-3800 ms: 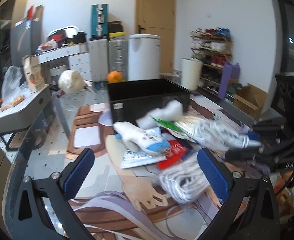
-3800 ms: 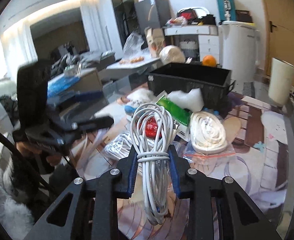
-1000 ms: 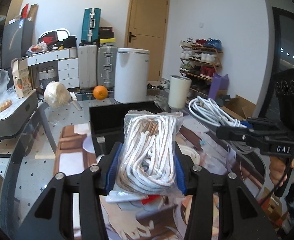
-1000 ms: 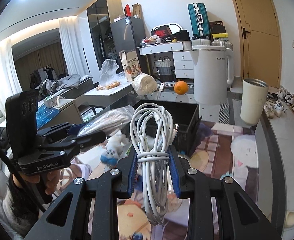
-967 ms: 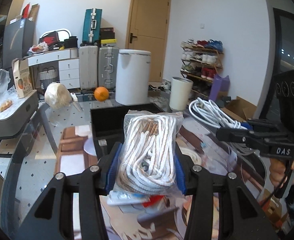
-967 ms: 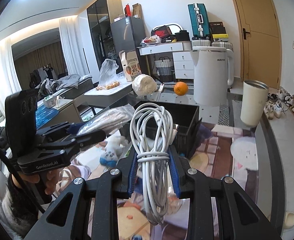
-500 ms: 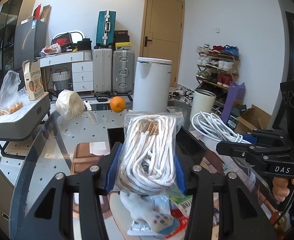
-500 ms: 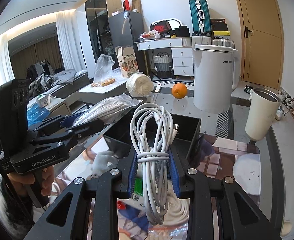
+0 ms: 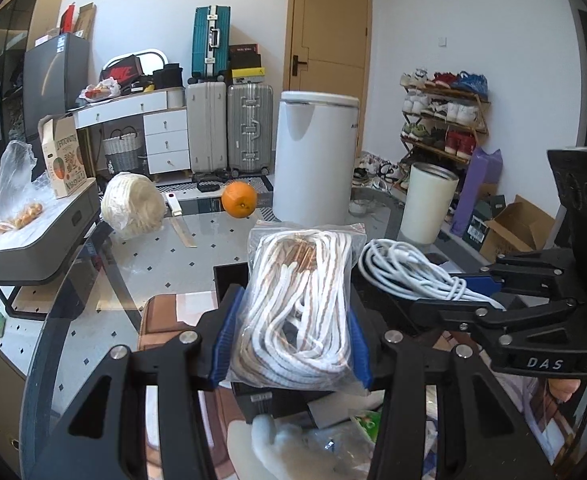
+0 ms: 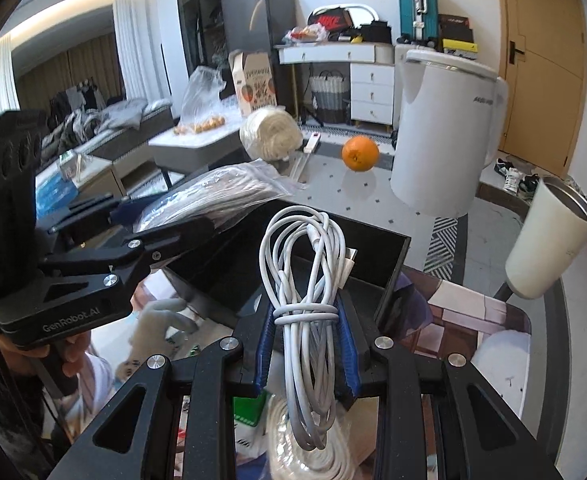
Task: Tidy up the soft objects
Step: 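Carry the bagged cables and white cable over the black bin with both grippers, then release the white cable and bagged cables into the black bin with both grippers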
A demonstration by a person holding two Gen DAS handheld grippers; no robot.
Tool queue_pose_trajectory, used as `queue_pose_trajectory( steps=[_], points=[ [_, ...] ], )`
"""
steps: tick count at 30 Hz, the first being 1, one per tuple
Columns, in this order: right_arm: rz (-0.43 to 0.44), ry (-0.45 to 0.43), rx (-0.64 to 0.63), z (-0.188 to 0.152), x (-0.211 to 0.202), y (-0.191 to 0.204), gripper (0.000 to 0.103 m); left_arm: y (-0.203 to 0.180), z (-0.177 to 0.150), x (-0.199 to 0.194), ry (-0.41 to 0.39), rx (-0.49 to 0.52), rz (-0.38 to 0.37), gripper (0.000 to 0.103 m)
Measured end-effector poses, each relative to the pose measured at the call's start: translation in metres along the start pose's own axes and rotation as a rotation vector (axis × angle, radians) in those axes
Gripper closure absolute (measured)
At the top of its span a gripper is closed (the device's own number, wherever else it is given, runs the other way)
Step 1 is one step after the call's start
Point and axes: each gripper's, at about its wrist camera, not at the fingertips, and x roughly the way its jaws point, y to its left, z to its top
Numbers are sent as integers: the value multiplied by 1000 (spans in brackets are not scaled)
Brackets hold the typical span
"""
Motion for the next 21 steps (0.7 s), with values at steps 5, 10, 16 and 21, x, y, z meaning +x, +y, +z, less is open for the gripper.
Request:
queue_pose_trajectory(
  steps=[5,10,16,21],
  points=[
    [21,43,-55,12,17,3,74,2,1,13,28,11,-2,56],
    [21,82,-96,22,36,2,74,5,0,23,45,-1,-3,56],
    [18,137,-163,27,60,7,74,7,-4,34,64,1,-9,56],
    [12,177,-208,31,75,10,74,5,-1,38,74,22,-18,56]
  ],
)
